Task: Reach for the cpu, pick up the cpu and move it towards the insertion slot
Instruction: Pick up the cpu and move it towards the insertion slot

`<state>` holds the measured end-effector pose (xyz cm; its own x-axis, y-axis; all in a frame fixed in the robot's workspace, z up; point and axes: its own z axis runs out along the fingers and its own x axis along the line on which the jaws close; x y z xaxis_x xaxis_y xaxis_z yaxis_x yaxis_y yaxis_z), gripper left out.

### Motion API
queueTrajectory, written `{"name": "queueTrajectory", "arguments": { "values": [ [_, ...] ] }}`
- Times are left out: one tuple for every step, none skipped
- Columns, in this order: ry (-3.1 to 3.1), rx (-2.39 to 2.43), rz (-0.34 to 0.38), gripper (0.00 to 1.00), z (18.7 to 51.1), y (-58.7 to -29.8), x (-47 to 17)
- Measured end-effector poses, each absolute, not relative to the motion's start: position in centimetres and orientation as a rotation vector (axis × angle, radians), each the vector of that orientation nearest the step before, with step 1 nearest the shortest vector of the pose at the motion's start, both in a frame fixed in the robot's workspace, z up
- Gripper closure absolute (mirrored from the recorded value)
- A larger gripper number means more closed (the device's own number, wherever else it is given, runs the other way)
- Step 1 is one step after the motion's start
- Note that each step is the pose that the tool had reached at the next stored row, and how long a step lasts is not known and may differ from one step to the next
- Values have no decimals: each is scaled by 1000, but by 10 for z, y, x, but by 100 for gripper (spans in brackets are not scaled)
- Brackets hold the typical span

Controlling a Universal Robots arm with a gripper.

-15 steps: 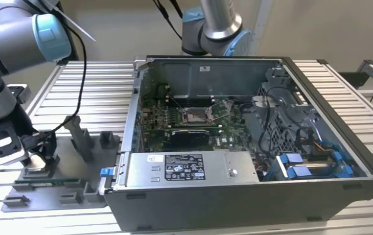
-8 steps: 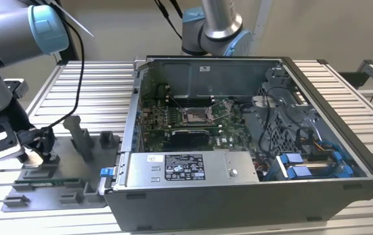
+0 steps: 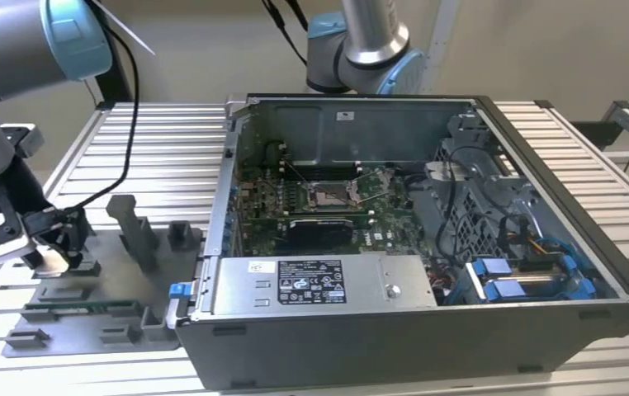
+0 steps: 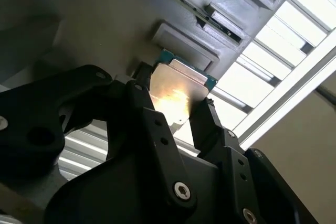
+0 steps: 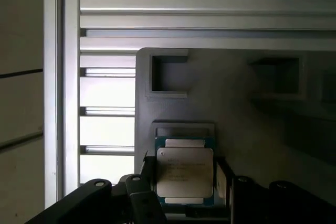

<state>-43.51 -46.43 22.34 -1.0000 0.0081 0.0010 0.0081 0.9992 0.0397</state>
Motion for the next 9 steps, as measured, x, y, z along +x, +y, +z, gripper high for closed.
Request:
{"name": "queueTrajectory", "arguments": {
  "values": [
    [-3140, -13, -62, 100, 225, -464, -435],
    [-3140, -13, -62, 100, 226, -464, -435],
    [-3140, -13, -62, 100, 227, -464, -435],
    [-3140, -13, -62, 100, 228, -464, -435],
    [-3140, -13, -62, 100, 229, -464, -435],
    [-3140, -13, -62, 100, 231, -464, -435],
    [-3140, -13, -62, 100, 232, -464, -435],
    [-3140, -13, -63, 100, 233, -464, -435],
    [-3140, -13, -63, 100, 236, -464, -435]
  ]
}}
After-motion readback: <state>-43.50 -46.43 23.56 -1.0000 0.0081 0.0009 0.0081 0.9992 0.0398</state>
